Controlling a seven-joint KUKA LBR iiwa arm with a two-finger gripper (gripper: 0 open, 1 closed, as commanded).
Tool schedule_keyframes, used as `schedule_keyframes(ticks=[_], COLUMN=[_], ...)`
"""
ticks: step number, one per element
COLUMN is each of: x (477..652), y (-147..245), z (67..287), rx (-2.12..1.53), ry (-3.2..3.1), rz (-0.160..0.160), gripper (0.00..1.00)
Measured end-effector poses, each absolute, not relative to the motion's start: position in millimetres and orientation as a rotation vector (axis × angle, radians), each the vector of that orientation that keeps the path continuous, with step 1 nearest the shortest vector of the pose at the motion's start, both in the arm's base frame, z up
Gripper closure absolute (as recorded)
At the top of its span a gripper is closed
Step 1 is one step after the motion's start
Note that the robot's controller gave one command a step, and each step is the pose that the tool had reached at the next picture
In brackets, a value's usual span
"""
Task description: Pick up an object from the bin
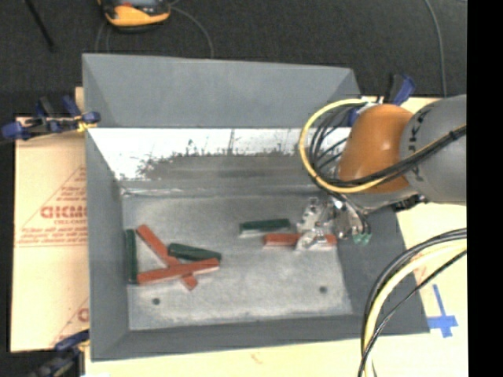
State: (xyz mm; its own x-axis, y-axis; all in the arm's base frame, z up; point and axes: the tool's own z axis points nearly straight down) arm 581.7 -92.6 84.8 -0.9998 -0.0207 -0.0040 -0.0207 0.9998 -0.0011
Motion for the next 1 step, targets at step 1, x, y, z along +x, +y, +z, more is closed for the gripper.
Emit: schedule_keyframes(ticks=[1], x=[581.6], y=[-92.7], z=[84.8], rx=[-0.034], ry=[3.138], rz=[-0.002], gripper=[1.00])
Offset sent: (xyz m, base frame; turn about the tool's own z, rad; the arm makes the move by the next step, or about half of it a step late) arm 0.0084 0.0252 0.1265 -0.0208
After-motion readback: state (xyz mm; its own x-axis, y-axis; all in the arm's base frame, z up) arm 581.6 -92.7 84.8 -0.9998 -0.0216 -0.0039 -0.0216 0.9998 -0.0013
